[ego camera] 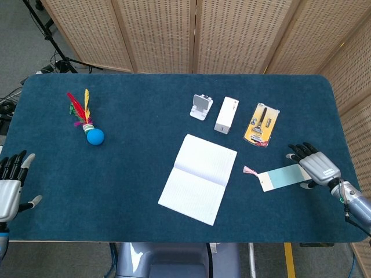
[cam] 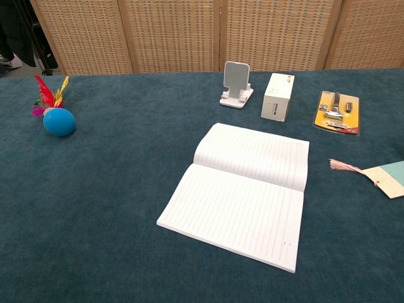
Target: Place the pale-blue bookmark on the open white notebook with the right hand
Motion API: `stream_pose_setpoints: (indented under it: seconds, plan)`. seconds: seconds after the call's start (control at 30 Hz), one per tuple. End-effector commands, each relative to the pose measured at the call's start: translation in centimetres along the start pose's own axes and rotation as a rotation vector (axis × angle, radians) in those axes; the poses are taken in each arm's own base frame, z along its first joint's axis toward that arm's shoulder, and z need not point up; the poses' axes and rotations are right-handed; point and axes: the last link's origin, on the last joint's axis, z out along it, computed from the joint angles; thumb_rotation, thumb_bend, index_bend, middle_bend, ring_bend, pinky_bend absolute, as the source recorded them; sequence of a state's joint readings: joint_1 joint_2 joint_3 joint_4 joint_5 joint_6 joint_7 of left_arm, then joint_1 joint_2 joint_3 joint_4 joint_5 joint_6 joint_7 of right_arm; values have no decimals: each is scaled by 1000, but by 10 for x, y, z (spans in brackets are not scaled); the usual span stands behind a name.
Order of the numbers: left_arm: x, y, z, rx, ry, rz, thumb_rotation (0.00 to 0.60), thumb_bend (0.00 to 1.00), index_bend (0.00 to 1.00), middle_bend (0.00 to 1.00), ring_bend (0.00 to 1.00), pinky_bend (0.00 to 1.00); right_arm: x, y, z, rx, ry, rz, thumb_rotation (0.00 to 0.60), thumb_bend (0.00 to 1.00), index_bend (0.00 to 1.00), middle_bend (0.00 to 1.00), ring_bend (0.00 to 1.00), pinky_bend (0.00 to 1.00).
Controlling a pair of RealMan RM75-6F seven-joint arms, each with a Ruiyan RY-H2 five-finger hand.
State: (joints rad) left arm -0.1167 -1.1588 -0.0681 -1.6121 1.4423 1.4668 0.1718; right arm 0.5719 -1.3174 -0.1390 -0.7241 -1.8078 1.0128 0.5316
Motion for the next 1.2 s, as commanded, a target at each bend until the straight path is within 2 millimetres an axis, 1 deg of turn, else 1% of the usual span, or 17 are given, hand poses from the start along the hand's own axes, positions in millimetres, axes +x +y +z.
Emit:
stream_pose_setpoints:
  seconds: [0.03, 0.13, 0.57, 0.77, 1.07, 1.2]
  plan:
    - [-3, 1, 5, 8, -6, 8, 600, 0, 0, 0, 0, 0, -6, -8, 12, 50, -31, -38, 600, 0, 189, 0, 0, 0]
    - [-4, 1, 7, 13, -8, 12, 600, 0, 0, 0, 0, 0, -6, -9, 13, 66, -27, -45, 600, 0, 227, 0, 0, 0]
    - [-5, 0, 10, 20, -15, 13, 600, 0, 0, 0, 0, 0, -1, -17, 23, 107, -4, -57, 600, 0, 246, 0, 0, 0]
    - [-4, -1, 9, 20, -10, 6, 600, 0, 0, 0, 0, 0, -4, -22, 25, 120, -20, -80, 600, 0, 247, 0, 0, 0]
    - [-4, 0, 9, 14, -10, 5, 600, 0, 0, 0, 0, 0, -8, -23, 26, 113, -36, -79, 600, 0, 253, 0, 0, 0]
    - [-4, 1, 9, 9, -10, 6, 600, 0, 0, 0, 0, 0, -10, -26, 28, 122, -33, -80, 600, 0, 253, 0, 0, 0]
